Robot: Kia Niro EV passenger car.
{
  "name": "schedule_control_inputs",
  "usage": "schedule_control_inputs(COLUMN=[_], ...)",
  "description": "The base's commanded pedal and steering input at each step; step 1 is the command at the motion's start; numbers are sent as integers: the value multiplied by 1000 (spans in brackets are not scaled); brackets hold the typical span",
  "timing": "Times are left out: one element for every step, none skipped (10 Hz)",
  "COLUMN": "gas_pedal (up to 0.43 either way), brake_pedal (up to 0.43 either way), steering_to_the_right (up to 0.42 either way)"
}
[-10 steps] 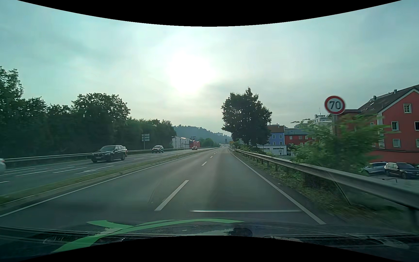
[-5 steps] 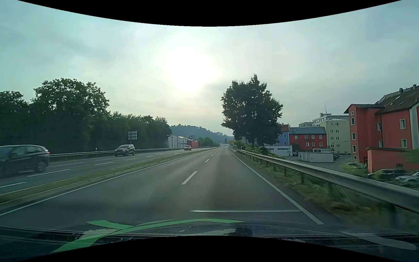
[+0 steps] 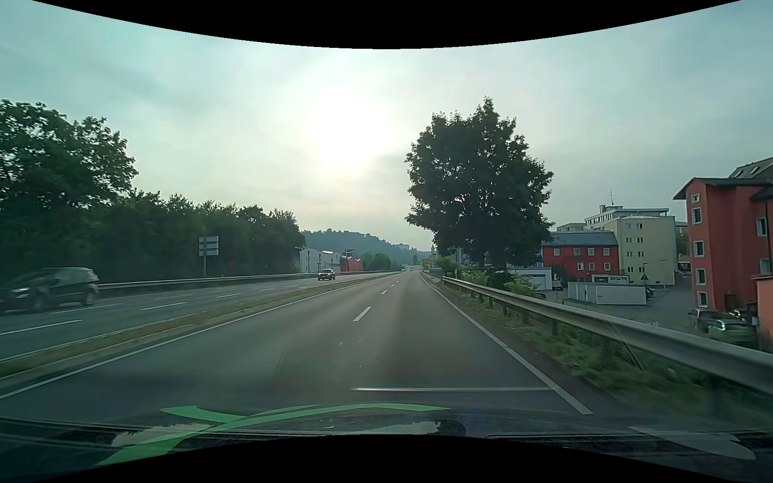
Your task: Follow the waypoints while adhering to traffic rules and regulations
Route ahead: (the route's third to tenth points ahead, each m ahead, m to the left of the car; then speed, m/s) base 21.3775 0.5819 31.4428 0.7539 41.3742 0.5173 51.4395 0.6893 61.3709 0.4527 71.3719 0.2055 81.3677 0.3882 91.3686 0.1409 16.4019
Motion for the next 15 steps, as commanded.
schedule_control_inputs(gas_pedal=[339, 339, 339, 339, 339, 339, 339, 339, 339, 339, 339, 339, 331, 331, 319], brake_pedal=[0, 0, 0, 0, 0, 0, 0, 0, 0, 0, 0, 0, 0, 0, 0], steering_to_the_right=[-1, -1, -1, -1, -1, -1, -1, -1, -1, -1, -1, -1, -1, -1, -2])
